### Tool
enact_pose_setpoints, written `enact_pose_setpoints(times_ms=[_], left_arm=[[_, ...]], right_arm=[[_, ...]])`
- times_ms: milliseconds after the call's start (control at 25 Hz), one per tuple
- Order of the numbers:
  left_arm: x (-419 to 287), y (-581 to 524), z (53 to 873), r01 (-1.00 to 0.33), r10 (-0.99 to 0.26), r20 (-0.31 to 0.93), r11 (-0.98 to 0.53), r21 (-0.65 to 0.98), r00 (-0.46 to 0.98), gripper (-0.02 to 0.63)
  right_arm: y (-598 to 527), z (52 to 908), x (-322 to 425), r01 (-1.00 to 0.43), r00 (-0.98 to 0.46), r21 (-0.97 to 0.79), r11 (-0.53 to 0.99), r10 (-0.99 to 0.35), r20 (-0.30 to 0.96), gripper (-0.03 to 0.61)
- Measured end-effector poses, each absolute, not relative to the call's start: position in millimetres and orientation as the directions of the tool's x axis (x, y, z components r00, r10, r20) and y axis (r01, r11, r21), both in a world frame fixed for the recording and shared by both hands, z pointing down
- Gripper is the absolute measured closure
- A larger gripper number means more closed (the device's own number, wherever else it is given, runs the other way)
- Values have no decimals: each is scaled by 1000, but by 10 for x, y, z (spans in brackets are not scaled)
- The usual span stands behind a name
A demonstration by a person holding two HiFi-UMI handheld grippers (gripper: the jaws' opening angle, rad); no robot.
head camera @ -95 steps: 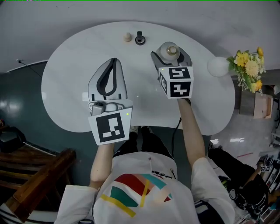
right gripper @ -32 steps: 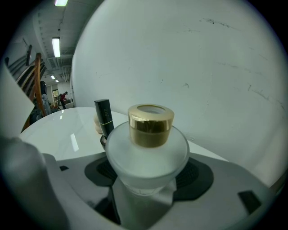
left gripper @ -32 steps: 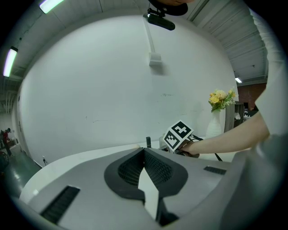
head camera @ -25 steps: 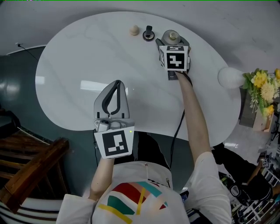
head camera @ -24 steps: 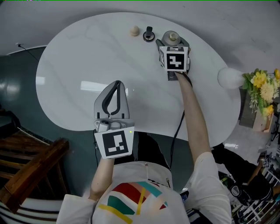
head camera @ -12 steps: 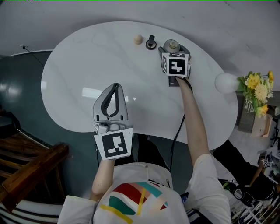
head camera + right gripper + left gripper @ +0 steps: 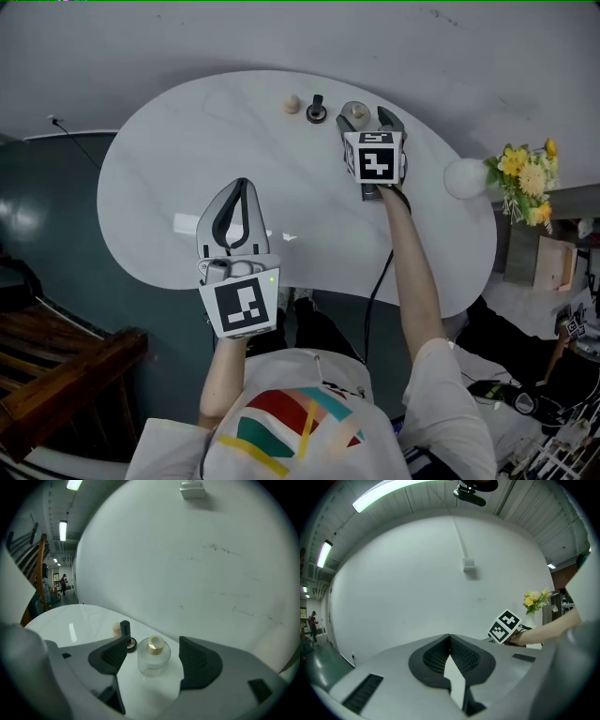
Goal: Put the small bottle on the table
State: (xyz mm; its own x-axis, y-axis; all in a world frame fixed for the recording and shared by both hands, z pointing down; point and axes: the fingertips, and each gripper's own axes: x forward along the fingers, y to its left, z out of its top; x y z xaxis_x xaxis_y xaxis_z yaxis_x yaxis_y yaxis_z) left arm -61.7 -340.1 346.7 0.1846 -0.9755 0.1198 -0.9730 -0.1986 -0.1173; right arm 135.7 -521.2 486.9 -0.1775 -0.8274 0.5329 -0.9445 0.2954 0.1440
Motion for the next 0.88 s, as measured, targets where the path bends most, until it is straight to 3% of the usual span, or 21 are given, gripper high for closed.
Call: enact_pose_setpoints(times_ms=[240, 400, 520, 640, 880], left_arm=[[-672, -3273, 3106, -970, -980, 34, -198, -138, 195, 597], [-689, -3183, 2824, -965, -978, -21, -201, -169, 207, 597], [-685, -3103, 2710, -956, -974, -13, -220, -193, 227, 597], [-700, -3006, 2558, -953, -969, -55, -225, -203, 241, 598], [-787, -2797, 2435, -953, -966, -70, -233, -192, 251, 597]], right_arm=[[-4795, 4139, 1190, -948, -233, 104, 301, -877, 420, 248], [-4397, 3473, 1055, -948, -241, 134, 290, -923, 299, 378], [-4068, 3017, 974, -954, -231, 148, 259, -955, 184, 536], [-3728, 2688, 851, -957, -242, 142, 253, -966, 92, 566], [-3134, 2368, 675, -957, -289, 28, 288, -957, -28, 568]])
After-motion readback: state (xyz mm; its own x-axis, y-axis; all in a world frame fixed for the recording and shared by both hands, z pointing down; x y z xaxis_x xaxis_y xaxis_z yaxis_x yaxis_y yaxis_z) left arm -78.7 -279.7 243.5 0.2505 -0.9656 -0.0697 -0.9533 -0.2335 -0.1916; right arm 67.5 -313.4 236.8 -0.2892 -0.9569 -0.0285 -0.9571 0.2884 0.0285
